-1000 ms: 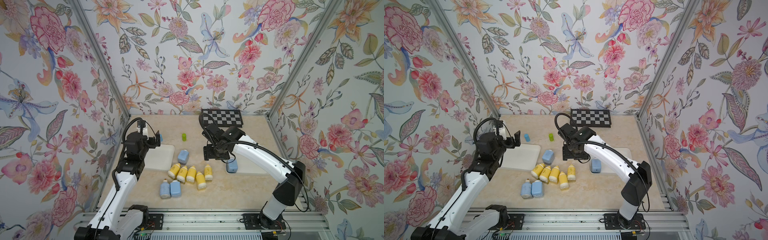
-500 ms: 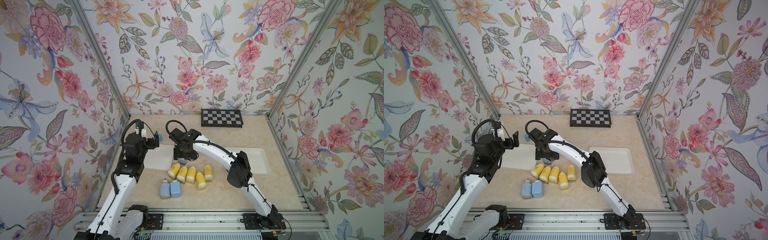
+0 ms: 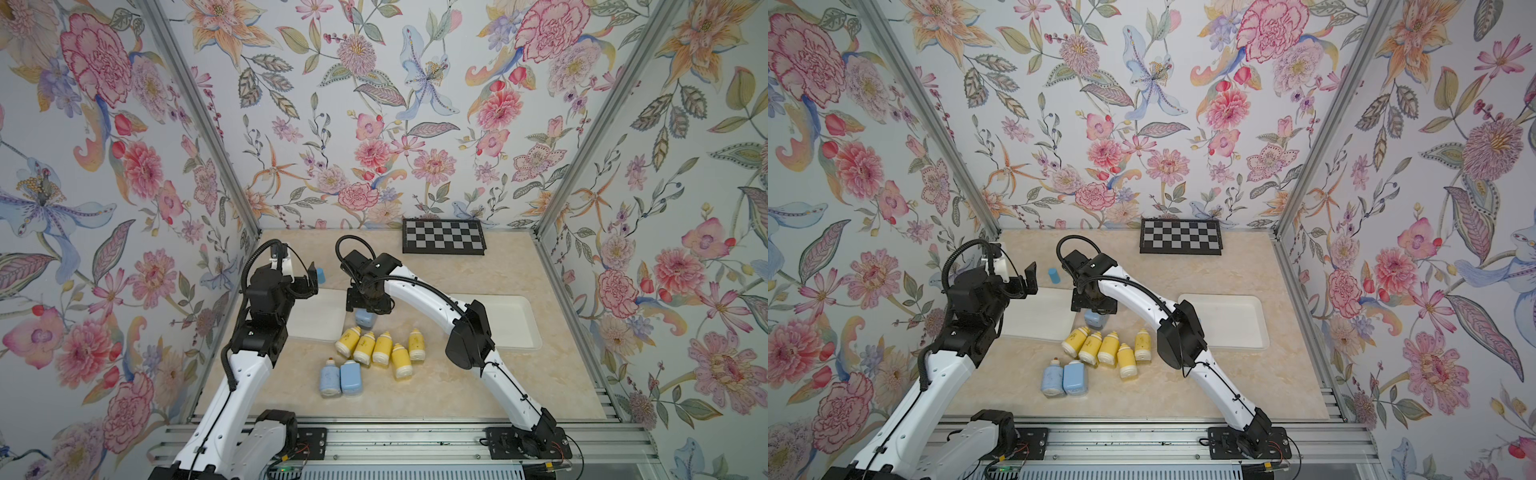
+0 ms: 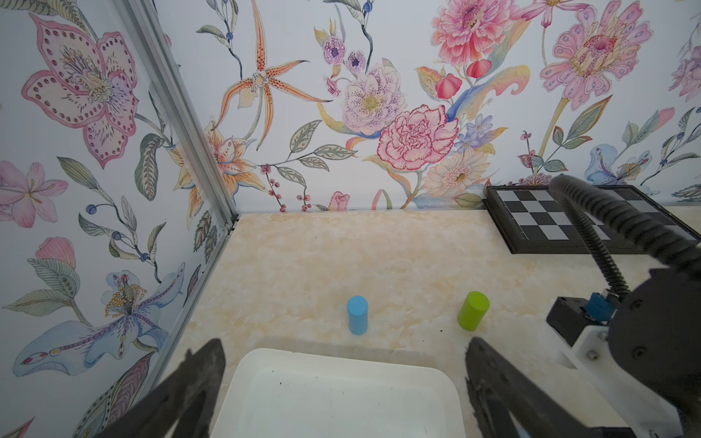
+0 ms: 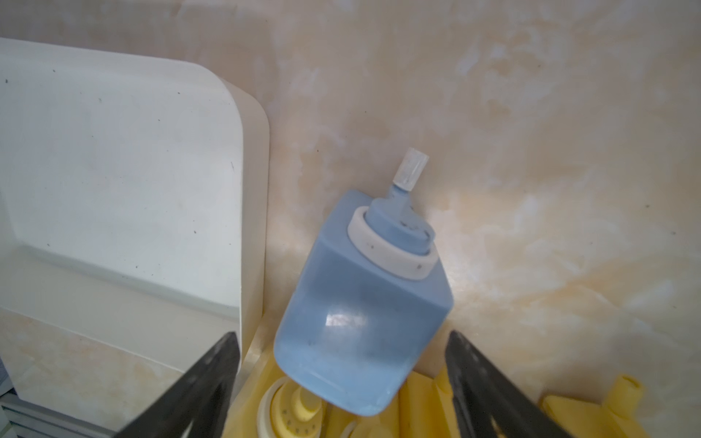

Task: Place the pencil sharpeners by color into the storage box
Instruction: Pick up the pencil sharpener from the center of the board.

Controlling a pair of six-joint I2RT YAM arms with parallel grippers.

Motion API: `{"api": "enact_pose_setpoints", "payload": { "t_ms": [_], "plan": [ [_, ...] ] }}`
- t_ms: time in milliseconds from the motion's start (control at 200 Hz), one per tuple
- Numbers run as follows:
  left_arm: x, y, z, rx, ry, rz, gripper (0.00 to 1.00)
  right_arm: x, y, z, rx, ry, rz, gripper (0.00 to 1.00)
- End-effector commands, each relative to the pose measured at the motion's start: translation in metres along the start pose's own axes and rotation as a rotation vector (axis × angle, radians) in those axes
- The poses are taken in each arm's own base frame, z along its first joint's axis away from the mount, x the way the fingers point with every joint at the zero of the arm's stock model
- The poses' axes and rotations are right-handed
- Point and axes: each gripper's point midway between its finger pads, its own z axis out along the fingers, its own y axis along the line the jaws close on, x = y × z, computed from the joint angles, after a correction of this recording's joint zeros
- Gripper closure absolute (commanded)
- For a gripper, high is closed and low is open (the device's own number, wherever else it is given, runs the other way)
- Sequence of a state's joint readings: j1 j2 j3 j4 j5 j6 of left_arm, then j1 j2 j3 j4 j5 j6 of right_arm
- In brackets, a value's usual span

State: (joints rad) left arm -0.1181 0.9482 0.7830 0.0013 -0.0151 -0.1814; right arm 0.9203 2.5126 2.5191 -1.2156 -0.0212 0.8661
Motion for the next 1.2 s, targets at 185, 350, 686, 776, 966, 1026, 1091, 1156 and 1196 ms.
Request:
{"api": "enact_pose_setpoints", "payload": {
  "t_ms": [185,350,686,776,966,1026,1091,1156,1196],
  "plan": [
    [0.000,0.001,-0.002,-0.014,-0.013,0.022,0.01,-0.005,-0.015,0.019,0.020,0.053,0.042,0.15],
    [0.000,0.001,-0.001,-0.012,-0.011,0.022,0.01,-0.002,-0.016,0.024,0.022,0.071,0.038,0.18],
    [-0.001,0.001,-0.002,-0.012,-0.013,0.025,0.00,0.008,-0.020,0.031,0.037,0.109,0.017,0.29],
    [-0.001,0.000,-0.002,-0.010,-0.014,0.025,0.01,0.011,-0.023,0.032,0.050,0.117,0.013,0.30],
    [-0.001,0.000,-0.002,-0.007,-0.015,0.025,0.01,0.016,-0.028,0.034,0.065,0.130,0.008,0.38],
    [-0.001,0.000,-0.002,-0.007,-0.015,0.025,0.01,0.015,-0.028,0.034,0.068,0.128,0.006,0.40],
    [-0.001,0.000,-0.002,-0.007,-0.014,0.025,0.01,0.015,-0.028,0.034,0.068,0.125,0.003,0.42],
    [-0.001,0.000,-0.002,-0.007,-0.014,0.025,0.00,0.013,-0.030,0.033,0.067,0.125,0.003,0.45],
    [-0.001,0.000,-0.002,-0.006,-0.014,0.025,0.01,0.013,-0.030,0.032,0.066,0.125,0.000,0.47]
  ]
}}
